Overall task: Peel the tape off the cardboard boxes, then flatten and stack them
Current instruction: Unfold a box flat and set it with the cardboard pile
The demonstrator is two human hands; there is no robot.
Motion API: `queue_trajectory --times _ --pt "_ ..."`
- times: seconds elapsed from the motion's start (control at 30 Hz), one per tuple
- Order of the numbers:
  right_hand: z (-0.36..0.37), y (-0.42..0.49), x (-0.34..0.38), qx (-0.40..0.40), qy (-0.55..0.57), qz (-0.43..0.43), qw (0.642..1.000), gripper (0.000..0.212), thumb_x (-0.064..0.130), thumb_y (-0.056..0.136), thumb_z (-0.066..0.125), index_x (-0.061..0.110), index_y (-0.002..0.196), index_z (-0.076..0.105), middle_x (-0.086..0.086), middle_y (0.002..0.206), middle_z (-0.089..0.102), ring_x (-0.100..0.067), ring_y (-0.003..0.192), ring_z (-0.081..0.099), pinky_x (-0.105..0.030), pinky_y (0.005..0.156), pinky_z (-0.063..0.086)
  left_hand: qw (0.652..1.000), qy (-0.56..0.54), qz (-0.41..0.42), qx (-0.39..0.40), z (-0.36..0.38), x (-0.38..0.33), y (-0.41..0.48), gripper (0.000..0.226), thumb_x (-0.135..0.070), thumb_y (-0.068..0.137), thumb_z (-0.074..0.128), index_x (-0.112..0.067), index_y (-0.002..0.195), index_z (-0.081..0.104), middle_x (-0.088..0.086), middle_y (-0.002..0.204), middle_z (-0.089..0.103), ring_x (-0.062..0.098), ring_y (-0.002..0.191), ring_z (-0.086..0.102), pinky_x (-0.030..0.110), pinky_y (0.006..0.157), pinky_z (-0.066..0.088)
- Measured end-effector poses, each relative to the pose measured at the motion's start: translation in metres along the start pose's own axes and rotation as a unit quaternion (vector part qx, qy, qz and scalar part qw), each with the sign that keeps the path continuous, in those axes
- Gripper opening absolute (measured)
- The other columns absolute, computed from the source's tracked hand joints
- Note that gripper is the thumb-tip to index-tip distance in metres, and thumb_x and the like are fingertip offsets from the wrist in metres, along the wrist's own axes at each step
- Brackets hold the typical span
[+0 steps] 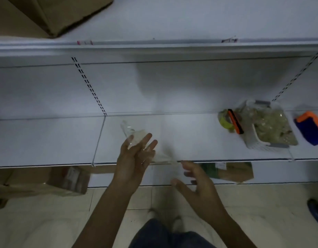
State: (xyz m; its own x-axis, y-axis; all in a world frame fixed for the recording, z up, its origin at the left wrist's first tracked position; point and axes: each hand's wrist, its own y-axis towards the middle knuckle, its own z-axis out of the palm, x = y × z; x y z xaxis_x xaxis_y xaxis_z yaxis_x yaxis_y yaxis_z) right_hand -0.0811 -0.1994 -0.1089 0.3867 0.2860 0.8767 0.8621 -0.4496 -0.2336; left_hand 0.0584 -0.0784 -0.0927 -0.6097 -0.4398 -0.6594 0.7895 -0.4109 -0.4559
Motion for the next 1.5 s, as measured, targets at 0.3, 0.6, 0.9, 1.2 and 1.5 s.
queue_trajectory --times 0.3,0.6,0.9,1.2,1.5 --pt "0.006 0.016 0.023 -0.077 0.253 0.073 0.962 0.016 0.016 0.096 0.054 0.024 0.096 0.068 0.012 0.088 0.073 -0.003 0.083 0.069 -0.016 0.067 0.053 0.945 0.302 0.056 0.113 0.027 0.038 0.008 0.017 -0.019 0.088 0.059 -0.018 0.102 0.068 -0.001 0.103 0.072 0.019 0.101 0.066 0.034 0.089 0.051" --pt "-0.021 0.015 -0.014 -0.179 0.356 0.020 0.917 0.043 0.033 0.082 0.059 0.000 0.109 0.065 -0.013 0.108 0.070 -0.020 0.097 0.068 -0.028 0.081 0.056 0.664 0.593 0.311 0.332 0.048 0.051 0.027 0.029 -0.047 0.087 0.047 -0.040 0.111 0.061 -0.009 0.131 0.057 0.006 0.115 0.054 0.023 0.091 0.049" --pt "-0.115 0.028 -0.041 -0.195 0.297 0.075 0.932 0.028 0.036 0.087 0.063 0.012 0.098 0.072 -0.008 0.094 0.072 -0.024 0.094 0.067 -0.032 0.084 0.055 0.466 0.684 0.441 0.347 0.118 0.125 0.042 0.027 -0.026 0.086 0.041 -0.013 0.105 0.056 0.011 0.092 0.071 0.024 0.075 0.070 0.034 0.067 0.058" --pt "-0.261 0.078 -0.154 -0.327 0.087 0.110 0.935 0.028 0.029 0.081 0.076 0.013 0.099 0.062 0.002 0.071 0.065 -0.014 0.067 0.061 -0.030 0.071 0.049 0.441 0.759 0.322 0.354 0.169 0.209 0.033 0.056 -0.051 0.093 0.033 -0.018 0.138 0.043 -0.004 0.132 0.058 0.009 0.105 0.064 0.023 0.080 0.052" --pt "-0.318 0.174 -0.245 -0.115 -0.377 0.074 0.916 0.037 0.031 0.090 0.050 0.010 0.120 0.058 -0.012 0.128 0.052 -0.031 0.108 0.055 -0.038 0.093 0.039 0.472 0.794 0.276 0.265 0.193 0.250 0.021 0.048 -0.046 0.086 0.039 -0.022 0.122 0.058 -0.006 0.116 0.067 0.009 0.098 0.067 0.022 0.077 0.053"
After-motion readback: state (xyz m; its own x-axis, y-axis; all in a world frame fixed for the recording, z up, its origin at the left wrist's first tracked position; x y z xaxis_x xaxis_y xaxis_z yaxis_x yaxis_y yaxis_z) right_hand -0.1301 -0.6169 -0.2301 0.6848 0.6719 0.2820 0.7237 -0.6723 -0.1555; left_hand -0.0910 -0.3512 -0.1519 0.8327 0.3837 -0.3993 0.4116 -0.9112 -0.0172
